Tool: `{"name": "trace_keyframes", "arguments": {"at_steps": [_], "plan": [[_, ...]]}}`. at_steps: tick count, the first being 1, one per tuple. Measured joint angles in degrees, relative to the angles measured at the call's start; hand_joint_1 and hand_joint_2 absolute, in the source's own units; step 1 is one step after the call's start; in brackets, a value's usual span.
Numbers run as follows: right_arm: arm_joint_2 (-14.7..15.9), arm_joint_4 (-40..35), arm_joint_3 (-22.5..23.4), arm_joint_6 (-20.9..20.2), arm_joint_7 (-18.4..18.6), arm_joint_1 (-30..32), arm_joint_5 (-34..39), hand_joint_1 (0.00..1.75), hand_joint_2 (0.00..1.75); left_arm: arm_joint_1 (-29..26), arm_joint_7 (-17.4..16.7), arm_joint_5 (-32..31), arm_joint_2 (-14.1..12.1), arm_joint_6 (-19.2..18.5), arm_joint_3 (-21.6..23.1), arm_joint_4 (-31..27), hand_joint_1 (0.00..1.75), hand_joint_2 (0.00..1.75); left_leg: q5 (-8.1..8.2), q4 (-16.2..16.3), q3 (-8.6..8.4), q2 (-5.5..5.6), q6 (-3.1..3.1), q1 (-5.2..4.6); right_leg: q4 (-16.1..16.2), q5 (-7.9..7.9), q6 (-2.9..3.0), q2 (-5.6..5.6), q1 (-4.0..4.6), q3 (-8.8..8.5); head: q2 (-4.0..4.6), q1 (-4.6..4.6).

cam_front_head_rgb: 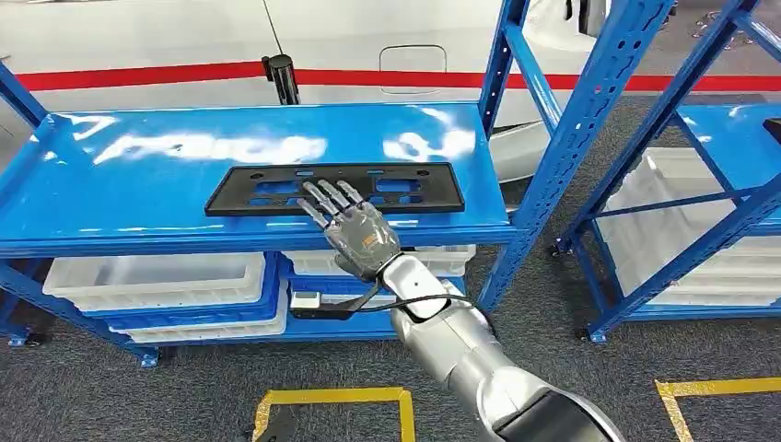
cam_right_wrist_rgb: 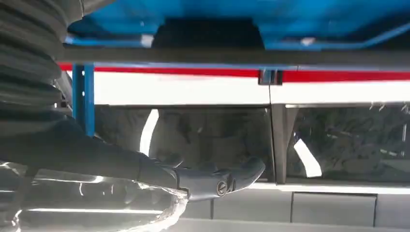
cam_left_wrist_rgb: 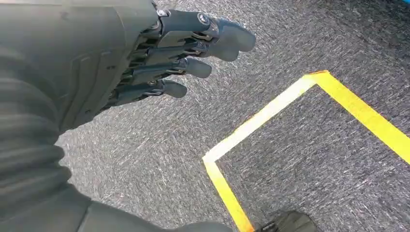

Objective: Take the parts from the cabinet and place them on the table.

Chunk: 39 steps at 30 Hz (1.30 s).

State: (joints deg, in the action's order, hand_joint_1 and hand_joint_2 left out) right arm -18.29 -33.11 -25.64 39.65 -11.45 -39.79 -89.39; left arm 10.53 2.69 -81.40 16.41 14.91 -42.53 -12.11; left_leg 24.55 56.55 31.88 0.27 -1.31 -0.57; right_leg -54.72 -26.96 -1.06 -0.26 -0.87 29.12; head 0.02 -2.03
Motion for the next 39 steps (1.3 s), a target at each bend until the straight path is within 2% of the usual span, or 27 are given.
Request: {"name": "trace_keyframes", "arguments": {"at_steps": [5,9,14,19,32,39], "plan": [[0.02,0.65,-0.65,0.0,0.91,0.72,-0.18,0.0,1.75,-0.01,0.41,0.22,0.02,0.09,0.0,0.0,0.0,1.75,0.0,0.0,0.0,0.0,0.0,0.0,0.0,0.0,0.0,0.0,0.0,0.01,0.0,-0.02],[0.5,0.63,-1.62,0.0,4.09,1.68,-0.28,0.0,1.75,-0.02,0.42,-0.26,0.17,0.94,0.28,0.0,0.0,1.75,0.0,0.0,0.01,0.0,0.0,0.0,0.0,0.0,0.0,0.0,0.0,0.02,0.0,0.02],[2.19,-0.53,-3.74,0.02,9.82,1.54,-0.44,0.0,1.75,-0.29,0.2,-0.35,0.44,1.71,0.77,0.0,0.0,1.75,0.0,0.01,0.01,0.0,0.0,-0.01,0.0,0.0,0.0,0.0,0.0,0.01,0.0,0.0],[3.8,-0.85,-5.38,0.04,12.79,0.2,-0.46,0.0,1.75,-0.79,-0.52,-0.24,0.44,1.79,1.25,0.0,0.0,1.75,0.0,0.03,0.01,0.0,0.0,-0.01,0.0,0.01,-0.01,0.0,-0.01,0.01,0.0,-0.02],[7.45,-1.12,-5.86,0.02,15.67,-1.51,-0.48,0.0,1.75,-1.18,-1.42,-0.2,0.44,1.81,2.01,0.0,0.0,1.75,0.0,0.03,0.01,0.0,0.0,-0.01,0.0,0.01,-0.01,0.0,-0.01,0.0,0.0,0.0],[8.96,-1.09,-7.15,0.04,19.04,-1.51,-0.5,0.0,1.75,-1.22,-1.64,-0.15,0.44,1.99,2.97,0.0,0.0,1.75,0.0,0.03,0.02,0.0,0.0,-0.01,0.0,0.01,-0.01,-0.01,-0.01,0.01,0.0,0.0]]}}
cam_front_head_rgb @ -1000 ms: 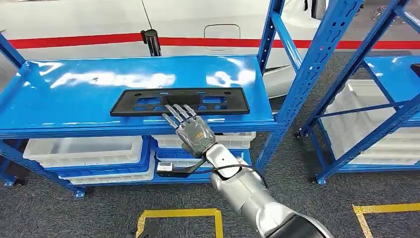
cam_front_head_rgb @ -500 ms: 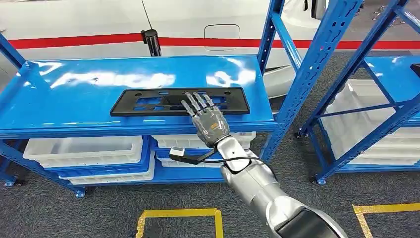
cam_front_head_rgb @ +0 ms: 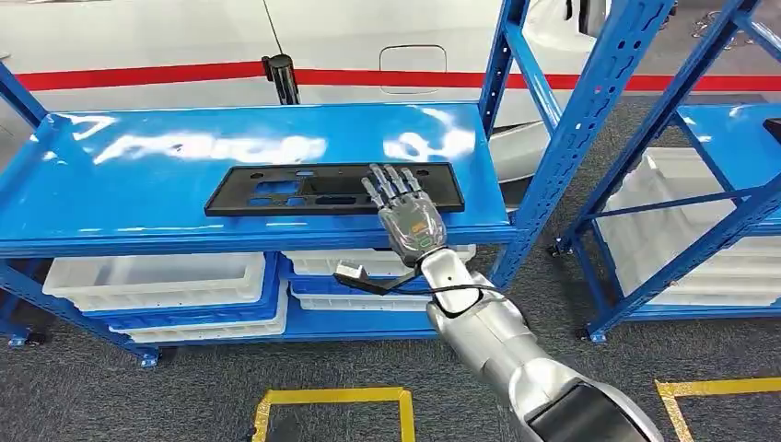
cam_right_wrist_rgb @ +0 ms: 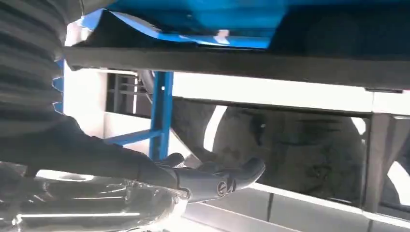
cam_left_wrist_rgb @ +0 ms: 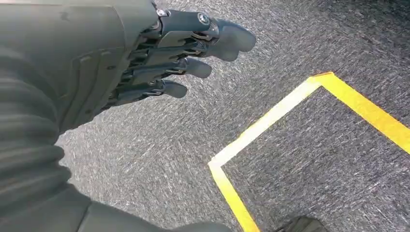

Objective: Take the parts from the cabinet and place them on the table.

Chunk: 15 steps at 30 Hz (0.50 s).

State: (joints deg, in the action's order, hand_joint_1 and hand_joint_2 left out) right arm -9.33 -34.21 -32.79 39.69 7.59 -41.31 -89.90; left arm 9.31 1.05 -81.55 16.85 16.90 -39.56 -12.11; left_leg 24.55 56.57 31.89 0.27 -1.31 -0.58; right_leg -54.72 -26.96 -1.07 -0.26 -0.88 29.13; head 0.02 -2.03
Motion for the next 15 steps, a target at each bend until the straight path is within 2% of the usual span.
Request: {"name": "trace_keyframes", "arguments": {"at_steps": [15], "plan": [[2.64,-0.09,-2.27,-0.02,5.33,0.82,0.0,0.0,1.75,-0.34,-0.02,0.92,0.0,1.24,0.22,0.0,0.0,1.75,0.0,0.0,0.0,0.0,0.0,0.0,0.0,0.0,0.0,0.0,0.0,0.0,0.0,0.0]]}}
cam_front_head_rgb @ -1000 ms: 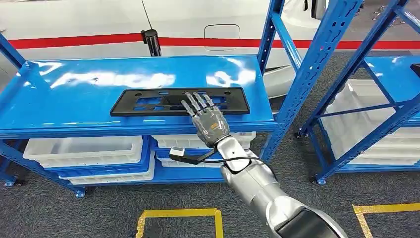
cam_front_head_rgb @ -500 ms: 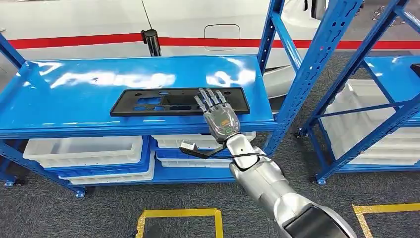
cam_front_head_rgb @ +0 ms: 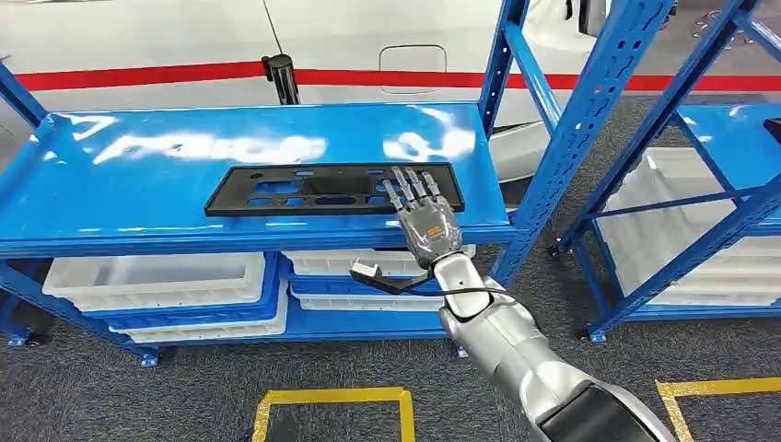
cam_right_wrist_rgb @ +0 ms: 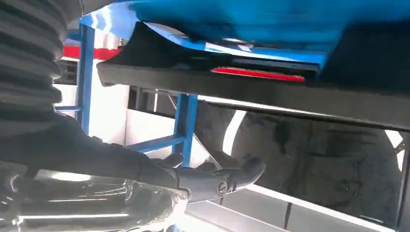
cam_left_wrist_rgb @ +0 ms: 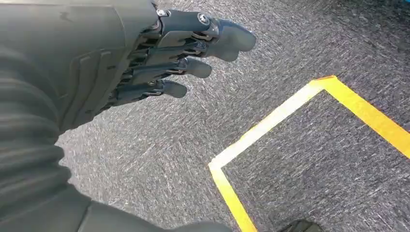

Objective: Take the parts from the cabinet and place them on the table.

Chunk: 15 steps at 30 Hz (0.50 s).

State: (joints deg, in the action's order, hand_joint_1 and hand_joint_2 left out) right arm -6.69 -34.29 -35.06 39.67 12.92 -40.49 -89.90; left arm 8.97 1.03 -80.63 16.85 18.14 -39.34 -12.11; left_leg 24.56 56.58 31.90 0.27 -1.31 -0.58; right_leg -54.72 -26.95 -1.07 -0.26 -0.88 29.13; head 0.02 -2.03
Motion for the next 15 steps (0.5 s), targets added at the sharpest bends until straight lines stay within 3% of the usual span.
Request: {"name": "trace_keyframes", "arguments": {"at_steps": [7,8,9,10,13,15], "plan": [[0.37,0.0,-0.31,0.02,1.35,0.0,0.0,0.0,1.75,-0.15,0.13,0.24,0.02,0.44,0.0,0.02,0.0,1.75,0.0,0.0,0.0,0.0,0.0,0.0,0.0,0.0,0.0,0.0,0.0,0.0,0.0,-0.02],[0.39,-0.09,-0.46,0.02,2.21,0.0,0.0,0.23,1.75,-0.17,0.17,0.26,0.02,0.55,0.0,0.02,0.0,1.75,0.0,0.0,0.0,0.0,0.0,0.0,0.0,0.0,0.0,0.0,0.0,0.0,0.0,0.0],[0.48,-0.26,-0.76,0.02,3.1,-0.02,0.0,0.23,1.75,-0.18,0.17,0.41,0.07,0.57,0.0,0.02,0.0,1.75,0.0,0.0,0.0,0.0,0.0,0.0,0.0,0.0,0.0,0.0,0.0,0.0,0.0,0.0],[0.61,-0.54,-1.05,0.02,3.8,-0.02,0.0,0.63,1.75,-0.2,0.17,0.48,0.13,0.57,0.0,0.02,0.0,1.75,0.0,0.0,0.0,0.0,0.0,0.0,0.0,0.0,0.0,0.0,0.0,0.0,0.0,-0.02],[0.92,-1.53,-1.64,0.02,5.16,-0.02,0.0,0.63,1.75,-0.25,0.2,0.59,0.28,0.57,0.0,0.02,0.0,1.75,0.0,0.0,0.0,0.0,0.0,0.0,0.0,0.0,0.0,0.0,0.0,0.0,0.0,-0.02],[1.03,-1.97,-1.64,0.02,5.71,-0.07,0.0,0.93,1.75,-0.31,0.22,0.57,0.35,0.55,0.04,0.02,0.0,1.75,0.0,0.0,0.01,0.0,0.0,-0.01,0.0,0.0,0.0,0.0,0.0,0.0,0.0,0.0]]}}
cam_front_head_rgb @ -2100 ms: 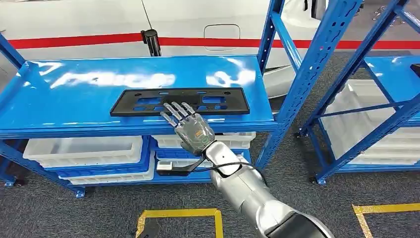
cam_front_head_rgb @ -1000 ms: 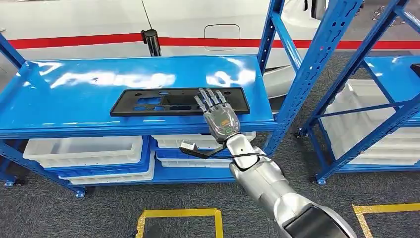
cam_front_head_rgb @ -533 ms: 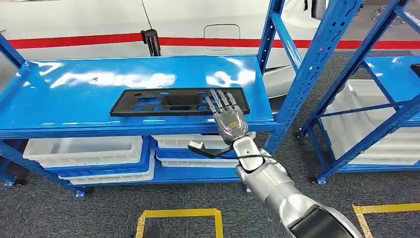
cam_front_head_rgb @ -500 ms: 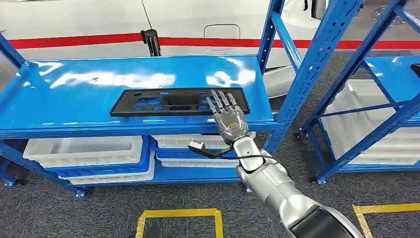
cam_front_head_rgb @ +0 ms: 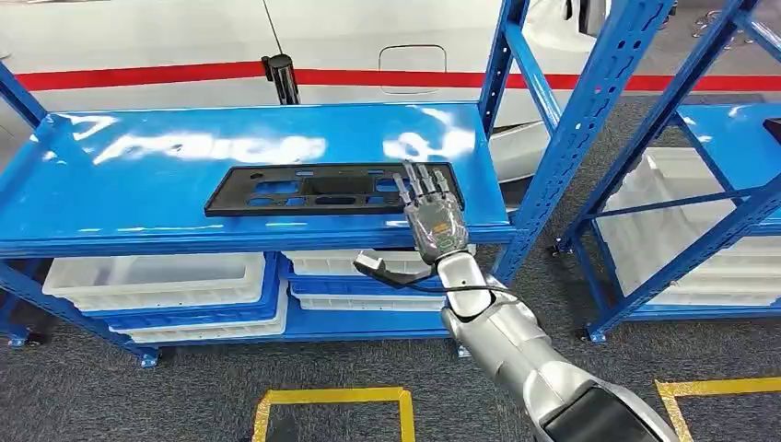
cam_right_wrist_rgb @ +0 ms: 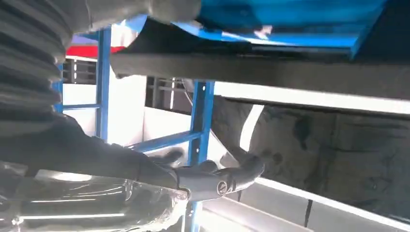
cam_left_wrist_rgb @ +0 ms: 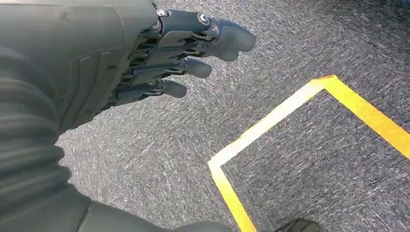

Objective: Take the parts from the cabinet and place them on the table.

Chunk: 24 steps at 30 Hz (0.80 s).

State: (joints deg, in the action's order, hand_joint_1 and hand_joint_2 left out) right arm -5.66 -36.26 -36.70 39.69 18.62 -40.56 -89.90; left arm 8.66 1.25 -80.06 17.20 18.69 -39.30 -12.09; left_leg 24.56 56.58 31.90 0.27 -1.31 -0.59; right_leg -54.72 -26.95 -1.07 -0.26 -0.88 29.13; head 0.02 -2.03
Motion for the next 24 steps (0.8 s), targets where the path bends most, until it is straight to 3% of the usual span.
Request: {"name": "trace_keyframes", "arguments": {"at_steps": [1,3,8,22,23,24], "plan": [[0.07,-0.09,0.0,0.0,0.04,-0.07,-0.02,1.26,1.75,-0.06,0.02,0.0,0.04,0.0,0.09,0.02,0.0,1.75,0.0,0.0,0.0,0.0,0.0,0.0,0.0,0.0,0.0,0.0,0.0,0.0,0.0,-0.02],[0.15,-0.09,0.0,0.0,0.06,-0.13,-0.02,1.27,1.75,-0.1,0.02,0.0,0.15,-0.09,0.13,0.04,0.0,1.75,0.0,0.0,0.0,0.0,0.0,0.0,0.0,0.0,0.0,0.0,0.0,0.0,0.0,0.0],[0.31,-0.09,0.0,0.0,1.11,-0.33,-0.02,1.57,1.75,-0.21,0.09,-0.02,0.35,-0.15,0.17,0.07,0.0,1.75,0.0,0.0,-0.01,0.0,0.0,0.0,0.0,0.0,0.0,0.0,0.0,0.0,0.0,-0.02],[0.02,2.69,-1.17,0.0,-0.98,-0.23,-0.02,1.59,1.75,-0.75,0.96,-1.4,0.72,-0.5,1.48,0.26,0.0,1.75,0.0,0.0,0.0,0.0,0.0,0.0,0.0,0.0,0.0,0.0,0.0,-0.01,0.0,0.0],[-0.11,3.02,-1.79,0.0,-0.85,-0.21,-0.02,1.75,1.75,-0.74,0.94,-1.53,0.74,-0.5,1.77,0.28,0.0,1.75,0.0,0.0,-0.01,0.0,0.0,0.0,0.0,0.0,0.0,0.0,0.0,0.0,0.0,-0.02],[-0.24,3.35,-2.23,0.0,-0.85,-0.07,-0.02,1.69,1.75,-0.75,0.92,-1.64,0.76,-0.48,1.92,0.28,0.0,1.75,0.0,0.0,0.0,0.0,0.0,0.0,0.0,0.0,0.0,0.0,0.0,0.0,0.0,0.0]]}}
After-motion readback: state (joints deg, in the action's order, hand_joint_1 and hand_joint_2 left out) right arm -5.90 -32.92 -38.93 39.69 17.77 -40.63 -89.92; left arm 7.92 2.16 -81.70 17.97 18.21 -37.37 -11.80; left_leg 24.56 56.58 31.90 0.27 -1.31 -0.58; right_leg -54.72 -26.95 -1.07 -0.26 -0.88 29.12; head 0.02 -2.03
